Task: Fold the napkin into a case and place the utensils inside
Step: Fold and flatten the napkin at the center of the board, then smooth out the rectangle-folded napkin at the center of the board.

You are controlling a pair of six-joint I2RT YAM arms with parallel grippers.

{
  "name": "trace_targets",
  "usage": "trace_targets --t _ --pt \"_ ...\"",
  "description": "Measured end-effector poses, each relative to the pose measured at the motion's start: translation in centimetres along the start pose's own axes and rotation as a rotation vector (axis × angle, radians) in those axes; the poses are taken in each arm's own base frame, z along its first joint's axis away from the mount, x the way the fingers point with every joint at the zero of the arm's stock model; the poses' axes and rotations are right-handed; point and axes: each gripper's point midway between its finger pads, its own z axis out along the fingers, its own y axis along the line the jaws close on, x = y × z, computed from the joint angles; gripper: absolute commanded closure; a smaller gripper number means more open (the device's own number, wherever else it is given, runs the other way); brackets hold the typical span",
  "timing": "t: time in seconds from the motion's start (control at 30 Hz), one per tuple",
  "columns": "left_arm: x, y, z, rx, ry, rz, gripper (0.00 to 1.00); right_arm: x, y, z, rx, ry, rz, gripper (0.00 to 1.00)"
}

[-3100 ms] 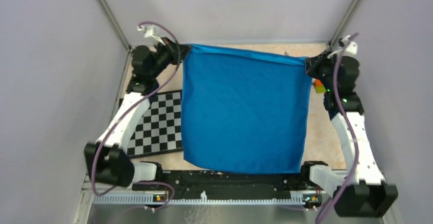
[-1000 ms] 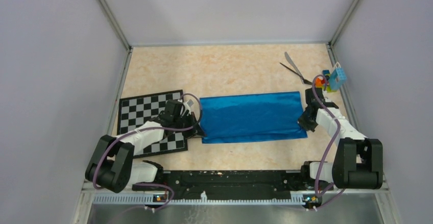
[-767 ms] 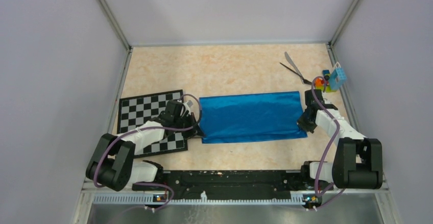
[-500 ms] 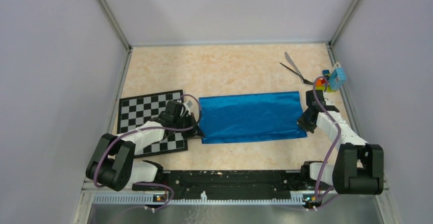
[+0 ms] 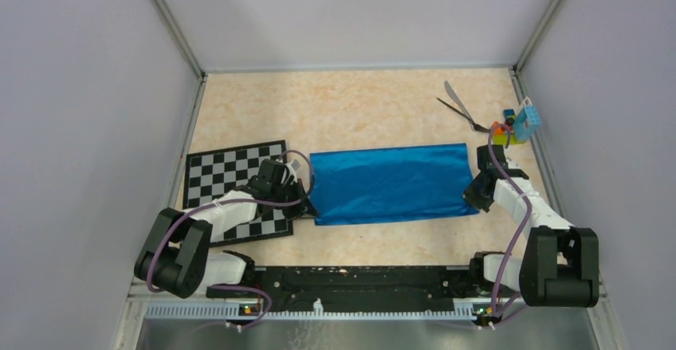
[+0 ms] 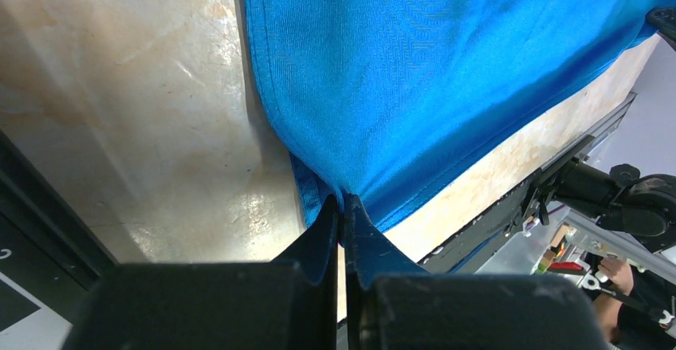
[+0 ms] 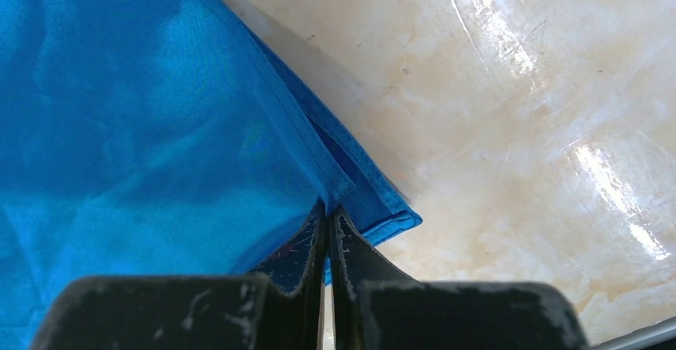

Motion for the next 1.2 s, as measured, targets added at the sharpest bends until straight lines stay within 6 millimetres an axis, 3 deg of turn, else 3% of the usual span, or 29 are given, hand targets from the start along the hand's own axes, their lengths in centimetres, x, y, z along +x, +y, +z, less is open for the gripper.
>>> trace_targets --t 0.07,0.13,0.17,0.27,0.3,0.4,0.47,0.67,0.77,0.97,1.2 --pt "0.0 0.0 0.0 0.0 0.0 0.0 1.0 0.0 0.1 0.0 -0.003 0.0 0.0 0.99" --pt "0.0 0.0 0.0 -0.001 0.0 0.0 0.99 0.0 0.1 0.0 -0.005 0.0 0.0 0.88" --pt "0.0 0.0 0.0 0.0 0.0 0.0 0.94 0.0 0.1 0.0 -0.005 0.0 0.0 0.79" --pt "0.0 0.0 0.0 -0.001 0.001 0.0 0.67 0.0 0.0 0.0 0.0 -0.002 0.004 0.36" --pt "0.1 0.1 0.0 -0.003 0.002 0.001 0.6 0.0 -0.1 -0.1 0.006 -0.003 0.007 0.34" --pt "0.4 0.2 -0.4 -0.013 0.008 -0.001 0.41 -0.2 -0.8 -0.6 0.028 -0.019 0.01 0.33" --pt "0.6 0.0 -1.0 -0.018 0.007 -0.003 0.36 -0.5 -1.1 -1.4 0.028 -0.048 0.017 0.32" --pt "-0.7 -3.0 -3.7 0.029 -0.05 0.053 0.33 -3.3 0.0 -3.8 -0.023 -0.146 -0.012 0.3" --pt "-1.4 -5.0 -4.4 0.094 -0.078 0.093 0.34 -3.1 1.3 -3.9 -0.085 -0.125 -0.057 0.31" --pt "-0.2 -6.1 -1.5 0.141 0.015 0.094 0.3 -1.2 3.8 -2.4 -0.193 0.004 -0.114 0.31" --pt "0.1 -4.4 0.8 0.119 0.026 0.072 0.28 0.7 3.0 0.2 -0.171 0.059 -0.14 0.31"
